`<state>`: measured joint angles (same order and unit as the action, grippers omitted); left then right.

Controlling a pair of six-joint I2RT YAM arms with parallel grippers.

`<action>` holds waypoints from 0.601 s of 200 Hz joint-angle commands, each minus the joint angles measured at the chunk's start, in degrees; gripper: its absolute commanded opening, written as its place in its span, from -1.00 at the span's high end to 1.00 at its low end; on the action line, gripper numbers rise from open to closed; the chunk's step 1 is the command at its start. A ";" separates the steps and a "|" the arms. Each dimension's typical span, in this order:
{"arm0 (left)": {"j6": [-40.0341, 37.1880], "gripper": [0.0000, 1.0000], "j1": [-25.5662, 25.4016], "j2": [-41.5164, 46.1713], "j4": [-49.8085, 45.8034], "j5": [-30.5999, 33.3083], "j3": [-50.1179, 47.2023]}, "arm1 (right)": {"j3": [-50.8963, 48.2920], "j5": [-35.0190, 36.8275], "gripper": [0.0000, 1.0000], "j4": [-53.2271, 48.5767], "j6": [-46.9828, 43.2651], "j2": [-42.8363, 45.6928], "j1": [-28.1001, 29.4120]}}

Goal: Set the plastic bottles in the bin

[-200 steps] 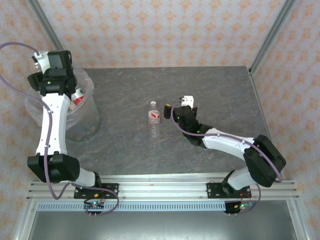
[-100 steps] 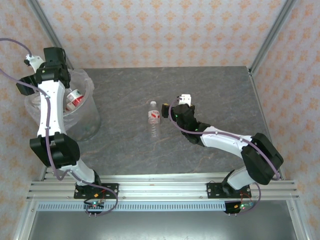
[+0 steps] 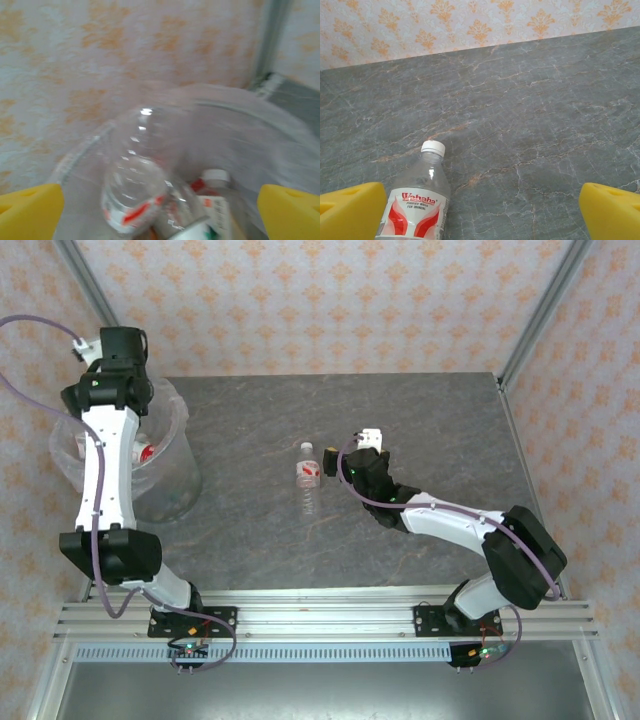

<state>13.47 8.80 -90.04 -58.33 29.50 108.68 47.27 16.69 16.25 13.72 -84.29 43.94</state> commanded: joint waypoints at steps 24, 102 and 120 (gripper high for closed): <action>0.05 -1.00 -7.45 5.04 5.03 -22.62 -0.68 | 0.13 2.91 -0.98 -0.52 0.81 1.23 -0.09; 10.30 -1.00 -30.46 6.36 17.73 -28.45 -18.81 | -3.82 7.55 -0.98 -2.77 7.88 5.94 -2.11; 12.44 -1.00 -33.95 4.32 18.33 -26.83 -20.54 | -4.90 6.62 -0.98 -4.01 9.49 7.20 -3.03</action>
<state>20.69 -21.89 -83.81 -43.75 1.26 90.15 44.05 21.67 14.90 19.55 -79.81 42.09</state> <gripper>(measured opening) 0.998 0.992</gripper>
